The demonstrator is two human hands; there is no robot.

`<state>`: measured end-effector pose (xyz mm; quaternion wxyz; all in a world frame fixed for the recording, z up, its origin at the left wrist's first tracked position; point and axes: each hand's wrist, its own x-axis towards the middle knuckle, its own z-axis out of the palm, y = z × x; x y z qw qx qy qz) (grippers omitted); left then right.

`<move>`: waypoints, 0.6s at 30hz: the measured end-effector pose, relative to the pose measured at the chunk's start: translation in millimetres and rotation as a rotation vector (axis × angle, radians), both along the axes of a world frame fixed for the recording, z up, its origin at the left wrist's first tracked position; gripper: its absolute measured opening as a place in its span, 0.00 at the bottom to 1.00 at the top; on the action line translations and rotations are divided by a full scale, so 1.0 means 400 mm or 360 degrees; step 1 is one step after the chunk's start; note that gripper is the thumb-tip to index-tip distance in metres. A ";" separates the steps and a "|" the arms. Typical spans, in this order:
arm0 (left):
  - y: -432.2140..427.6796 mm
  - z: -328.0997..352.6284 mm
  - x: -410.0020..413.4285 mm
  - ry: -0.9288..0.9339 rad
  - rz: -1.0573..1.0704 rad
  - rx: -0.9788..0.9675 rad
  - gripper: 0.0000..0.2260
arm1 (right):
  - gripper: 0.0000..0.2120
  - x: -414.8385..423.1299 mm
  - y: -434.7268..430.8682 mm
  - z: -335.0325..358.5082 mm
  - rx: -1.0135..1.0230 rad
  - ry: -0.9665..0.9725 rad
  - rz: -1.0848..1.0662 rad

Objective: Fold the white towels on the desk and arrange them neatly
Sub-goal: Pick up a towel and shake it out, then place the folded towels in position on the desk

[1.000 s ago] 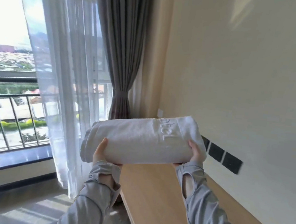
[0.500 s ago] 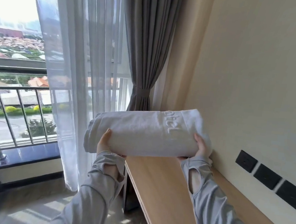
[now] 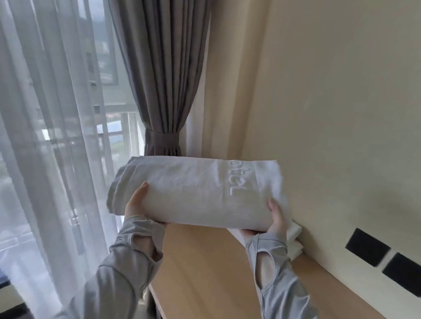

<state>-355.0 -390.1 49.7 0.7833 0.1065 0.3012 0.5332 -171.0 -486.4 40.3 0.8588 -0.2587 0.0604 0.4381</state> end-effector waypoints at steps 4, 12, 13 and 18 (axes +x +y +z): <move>0.115 -0.013 0.140 0.0071 -0.0142 -0.0029 0.17 | 0.14 0.101 0.060 -0.030 0.0031 -0.0037 -0.0224; 0.387 -0.097 0.426 0.0217 -0.0804 -0.0023 0.11 | 0.13 0.260 0.184 -0.144 0.0018 -0.0116 -0.0752; 0.423 -0.105 0.460 0.0184 -0.0835 -0.0059 0.13 | 0.11 0.274 0.208 -0.152 -0.0013 -0.0080 -0.0847; 0.561 -0.135 0.612 0.0046 -0.1105 -0.0179 0.15 | 0.07 0.342 0.318 -0.192 0.0004 -0.0083 -0.1197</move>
